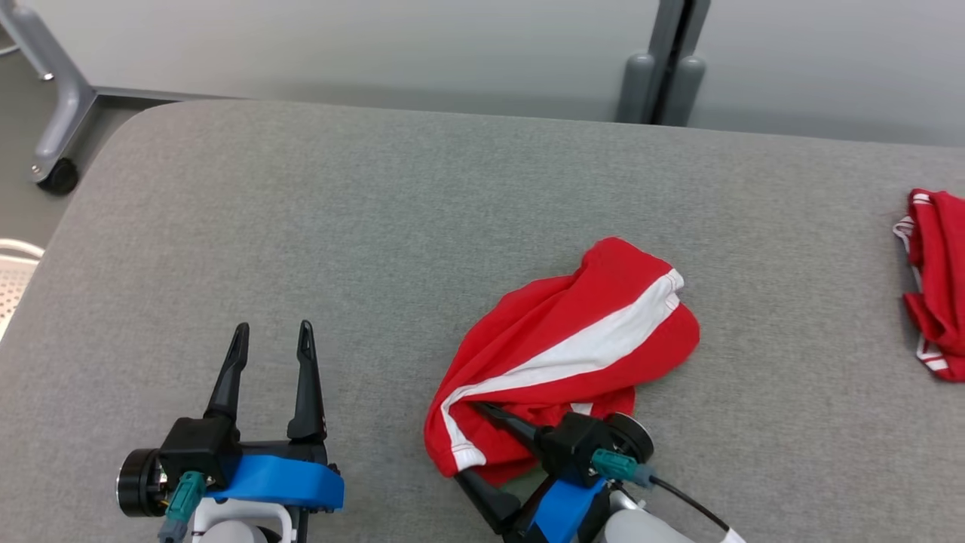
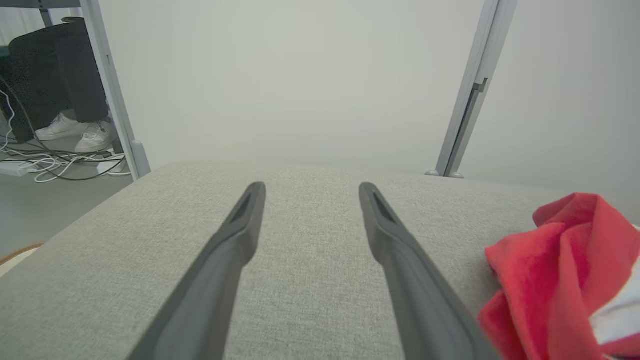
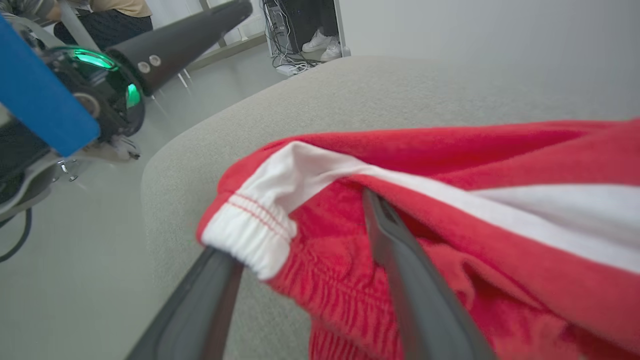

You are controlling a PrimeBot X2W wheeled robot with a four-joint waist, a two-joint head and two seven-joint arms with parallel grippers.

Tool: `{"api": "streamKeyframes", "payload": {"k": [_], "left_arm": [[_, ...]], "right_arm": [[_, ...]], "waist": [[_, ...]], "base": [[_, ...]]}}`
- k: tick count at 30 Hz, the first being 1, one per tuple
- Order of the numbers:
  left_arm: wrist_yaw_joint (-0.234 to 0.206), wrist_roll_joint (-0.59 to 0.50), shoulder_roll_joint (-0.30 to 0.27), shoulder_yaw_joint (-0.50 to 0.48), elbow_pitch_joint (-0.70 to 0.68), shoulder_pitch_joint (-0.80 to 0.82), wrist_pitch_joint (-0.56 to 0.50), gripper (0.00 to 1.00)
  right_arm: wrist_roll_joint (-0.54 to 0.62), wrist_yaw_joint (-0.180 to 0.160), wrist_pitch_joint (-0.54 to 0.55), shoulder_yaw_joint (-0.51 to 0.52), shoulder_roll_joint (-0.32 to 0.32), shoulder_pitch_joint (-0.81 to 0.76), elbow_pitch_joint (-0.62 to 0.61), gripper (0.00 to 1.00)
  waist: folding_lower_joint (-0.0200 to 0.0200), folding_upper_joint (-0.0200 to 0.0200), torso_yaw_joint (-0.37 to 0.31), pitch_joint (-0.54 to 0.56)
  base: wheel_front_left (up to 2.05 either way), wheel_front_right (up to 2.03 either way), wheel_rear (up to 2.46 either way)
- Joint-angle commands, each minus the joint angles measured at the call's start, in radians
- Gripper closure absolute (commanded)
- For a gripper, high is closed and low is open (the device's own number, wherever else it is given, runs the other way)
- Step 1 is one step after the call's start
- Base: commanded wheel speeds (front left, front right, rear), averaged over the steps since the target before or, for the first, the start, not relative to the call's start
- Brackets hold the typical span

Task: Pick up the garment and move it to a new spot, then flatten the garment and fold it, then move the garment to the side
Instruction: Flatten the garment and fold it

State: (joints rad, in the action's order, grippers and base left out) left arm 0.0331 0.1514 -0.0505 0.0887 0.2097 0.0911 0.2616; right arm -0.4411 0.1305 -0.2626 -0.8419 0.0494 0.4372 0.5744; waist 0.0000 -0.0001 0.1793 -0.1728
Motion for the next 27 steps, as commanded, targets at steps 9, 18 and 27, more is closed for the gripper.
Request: {"api": "streamKeyframes", "payload": {"k": [9, 18, 27], "left_arm": [[0.003, -0.002, 0.000, -0.014, 0.005, -0.012, 0.005, 0.00], [0.007, -0.004, 0.000, -0.023, 0.002, -0.021, 0.005, 0.00], [0.013, -0.013, 0.000, -0.034, -0.003, -0.034, 0.005, 0.00]], "right_arm": [[0.122, 0.000, -0.003, 0.073, 0.090, -0.165, -0.118, 0.00], [0.171, 0.000, -0.003, 0.240, 0.144, -0.334, -0.260, 0.00], [0.213, 0.000, -0.003, 0.493, 0.150, -0.389, -0.327, 0.00]], "waist": [[0.0000, 0.0001, -0.092, 0.040], [0.0000, 0.0001, -0.133, 0.053], [0.0000, 0.0001, -0.141, 0.055]], "base": [[0.00, 0.00, 0.00], [0.00, 0.00, 0.00], [0.00, 0.00, 0.00]]}}
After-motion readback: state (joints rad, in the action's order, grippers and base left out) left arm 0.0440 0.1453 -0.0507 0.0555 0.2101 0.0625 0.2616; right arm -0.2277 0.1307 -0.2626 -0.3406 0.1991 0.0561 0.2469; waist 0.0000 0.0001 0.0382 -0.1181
